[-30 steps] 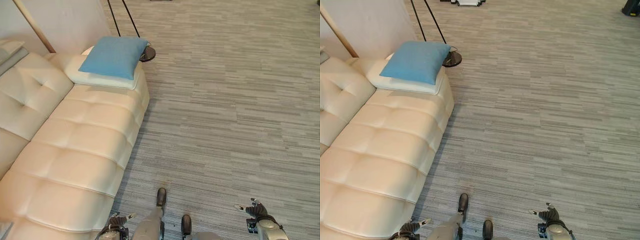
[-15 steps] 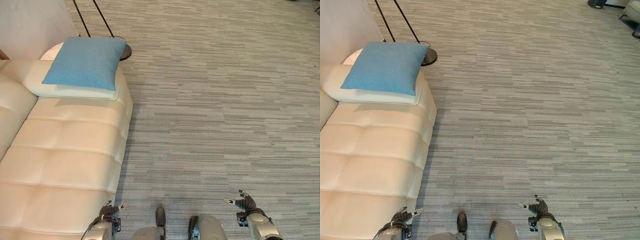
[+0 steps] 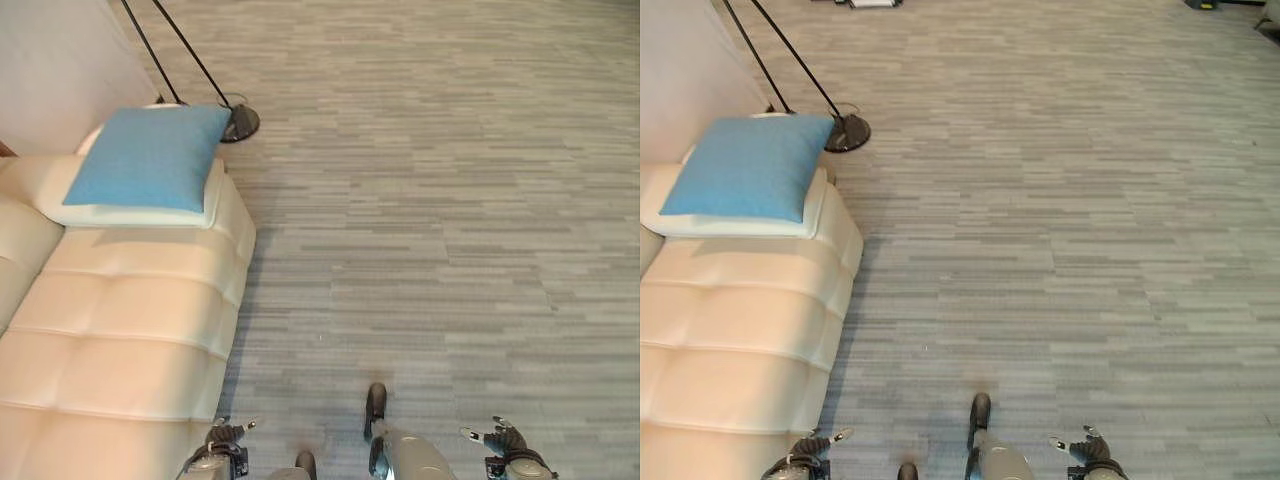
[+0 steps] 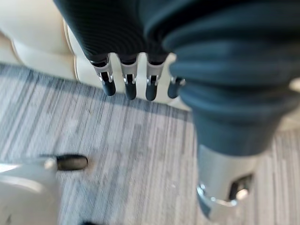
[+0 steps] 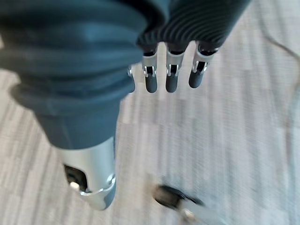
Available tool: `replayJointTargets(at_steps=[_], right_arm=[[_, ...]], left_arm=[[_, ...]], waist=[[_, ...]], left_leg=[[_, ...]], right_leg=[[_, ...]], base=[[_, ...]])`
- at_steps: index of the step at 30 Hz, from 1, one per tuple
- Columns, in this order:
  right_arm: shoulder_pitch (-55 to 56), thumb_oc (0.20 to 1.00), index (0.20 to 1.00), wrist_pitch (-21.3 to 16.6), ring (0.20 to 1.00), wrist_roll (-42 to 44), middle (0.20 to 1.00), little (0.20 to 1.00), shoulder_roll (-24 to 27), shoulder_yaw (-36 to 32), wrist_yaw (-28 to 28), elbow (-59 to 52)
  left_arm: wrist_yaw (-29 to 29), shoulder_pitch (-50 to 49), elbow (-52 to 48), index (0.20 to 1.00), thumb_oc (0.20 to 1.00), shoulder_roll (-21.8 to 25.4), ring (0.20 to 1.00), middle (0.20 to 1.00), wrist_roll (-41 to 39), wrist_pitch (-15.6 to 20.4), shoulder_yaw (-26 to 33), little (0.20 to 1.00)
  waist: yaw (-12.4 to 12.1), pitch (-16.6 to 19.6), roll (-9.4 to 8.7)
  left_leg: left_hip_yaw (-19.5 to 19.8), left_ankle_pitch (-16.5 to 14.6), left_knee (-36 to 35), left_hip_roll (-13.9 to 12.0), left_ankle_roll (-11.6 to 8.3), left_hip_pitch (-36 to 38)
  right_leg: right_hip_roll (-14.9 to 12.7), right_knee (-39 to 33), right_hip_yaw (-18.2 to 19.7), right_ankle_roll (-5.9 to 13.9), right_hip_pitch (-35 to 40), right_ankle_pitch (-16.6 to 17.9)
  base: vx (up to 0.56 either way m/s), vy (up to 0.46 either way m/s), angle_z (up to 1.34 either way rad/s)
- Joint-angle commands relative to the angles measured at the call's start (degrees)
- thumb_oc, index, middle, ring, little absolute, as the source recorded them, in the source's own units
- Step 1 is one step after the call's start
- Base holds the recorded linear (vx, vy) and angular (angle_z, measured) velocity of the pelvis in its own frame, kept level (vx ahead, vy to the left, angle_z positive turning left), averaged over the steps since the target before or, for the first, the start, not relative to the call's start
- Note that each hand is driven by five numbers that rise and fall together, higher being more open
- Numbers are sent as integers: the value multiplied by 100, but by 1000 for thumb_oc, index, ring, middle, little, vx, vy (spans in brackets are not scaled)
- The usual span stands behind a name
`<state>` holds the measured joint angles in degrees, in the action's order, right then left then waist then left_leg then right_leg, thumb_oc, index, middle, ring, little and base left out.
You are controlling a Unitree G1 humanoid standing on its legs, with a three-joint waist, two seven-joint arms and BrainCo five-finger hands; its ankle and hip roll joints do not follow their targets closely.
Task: Pick up all the scattered cushions and arrange them neatly on the sofa.
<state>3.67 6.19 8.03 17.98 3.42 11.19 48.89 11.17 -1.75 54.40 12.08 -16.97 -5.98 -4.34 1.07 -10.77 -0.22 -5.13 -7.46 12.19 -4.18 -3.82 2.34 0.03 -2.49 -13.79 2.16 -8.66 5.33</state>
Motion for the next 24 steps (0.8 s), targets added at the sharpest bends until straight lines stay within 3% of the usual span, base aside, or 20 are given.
replayJointTargets(at_steps=[1,2,4,6,7,8,9,10,11,12,13,16,19,22,24], right_arm=[[-221,1000,1000,-192,1000,81,1000,1000,299,-5,-27,-276],[-222,1000,1000,-192,1000,81,1000,1000,299,-5,-27,-276],[-268,1000,1000,-107,1000,38,1000,1000,343,61,-20,-209],[-271,1000,1000,-98,1000,58,1000,1000,332,57,-17,-182],[-248,1000,1000,-79,1000,31,1000,1000,339,77,-23,-172],[-246,1000,1000,-79,1000,31,1000,1000,339,77,-23,-173],[-205,1000,1000,-61,1000,-44,1000,1000,364,139,-22,-137],[-194,1000,1000,-55,1000,-92,1000,1000,375,158,-16,-123],[-193,1000,1000,-55,1000,-92,1000,1000,375,158,-16,-123],[-177,1000,1000,-68,1000,-110,1000,1000,377,168,0,-127],[-185,1000,1000,-67,1000,-122,1000,1000,391,170,4,-88],[-209,1000,1000,-49,1000,-161,1000,1000,376,178,-23,-76],[-211,1000,1000,-43,1000,-229,1000,1000,302,226,-53,-46],[-255,1000,1000,-42,1000,-221,1000,1000,177,271,-107,38],[-236,1000,1000,-73,1000,-147,1000,1000,103,277,-139,25]], left_arm=[[4,177,-29,1000,1000,43,1000,1000,-100,105,5,1000],[4,178,-29,1000,1000,43,1000,1000,-100,105,5,1000],[27,164,-29,1000,1000,11,1000,1000,-164,79,-18,1000],[31,121,-57,1000,1000,7,1000,1000,-179,89,-4,1000],[27,47,-61,1000,1000,4,1000,1000,-159,64,12,1000],[27,45,-62,1000,1000,5,1000,1000,-159,64,12,1000],[43,-33,-66,1000,1000,-24,1000,1000,-117,47,8,1000],[53,-50,-60,1000,1000,-38,1000,1000,-101,35,0,1000],[53,-52,-61,1000,1000,-38,1000,1000,-101,35,0,1000],[49,-56,-17,1000,1000,-50,1000,1000,-57,16,-20,1000],[68,-44,30,1000,1000,-53,1000,1000,8,6,-47,1000],[53,-97,65,1000,1000,-37,1000,1000,70,-12,2,1000],[86,-184,94,1000,1000,-15,1000,1000,13,-7,60,1000],[89,-168,216,1000,1000,52,1000,1000,-6,-6,97,1000],[94,-156,190,1000,1000,125,1000,1000,-14,-10,113,1000]], waist=[[-71,-158,92],[-69,-165,97],[-158,-251,13],[-179,-255,-38],[-210,-207,-76],[-216,-223,-87],[-277,-177,-26],[-285,-153,12],[-280,-160,9],[-278,-152,50],[-230,-168,86],[-249,-132,85],[-324,36,-8],[-383,239,-225],[-426,281,-378]], left_leg=[[232,973,1688,364,16,-338],[235,964,1704,358,14,-339],[146,566,1674,472,135,-933],[73,411,1304,513,192,-1125],[21,297,647,538,242,-1223],[11,314,604,550,245,-1179],[217,914,-790,589,160,-1160],[334,1196,-1191,566,101,-1194],[339,1227,-1247,572,101,-1157],[428,1445,-1697,564,9,-1224],[406,1376,-1719,574,-132,-1548],[177,1540,-1719,556,-208,-1585],[127,1701,-1719,563,-79,-1437],[50,1529,-1719,653,139,-1251],[32,1350,-1719,720,317,-1132]], right_leg=[[20,120,259,-57,633,-839],[26,124,256,-59,637,-843],[-64,59,280,-56,871,-949],[-120,36,279,-19,958,-965],[-141,-19,271,16,1112,-1039],[-153,-22,279,20,1135,-1042],[-73,-85,234,20,1344,-1094],[-11,-103,228,3,1422,-1134],[-15,-105,224,4,1435,-1138],[31,-103,201,-22,1517,-1202],[94,-92,201,-41,1701,-1293],[145,-188,336,-15,2085,-1370],[28,-207,412,83,2308,-1498],[-204,141,495,243,2292,-1578],[-349,829,516,372,2026,-1466]], base=[[340,-273,-6],[260,-188,-39],[233,-135,-42],[221,-63,-9],[196,-29,-19],[412,-44,-28],[324,-20,-22],[324,-22,-19],[215,-8,-4],[322,18,-15],[449,37,-15],[481,90,-4],[495,152,-28],[533,201,-28],[438,194,5]])
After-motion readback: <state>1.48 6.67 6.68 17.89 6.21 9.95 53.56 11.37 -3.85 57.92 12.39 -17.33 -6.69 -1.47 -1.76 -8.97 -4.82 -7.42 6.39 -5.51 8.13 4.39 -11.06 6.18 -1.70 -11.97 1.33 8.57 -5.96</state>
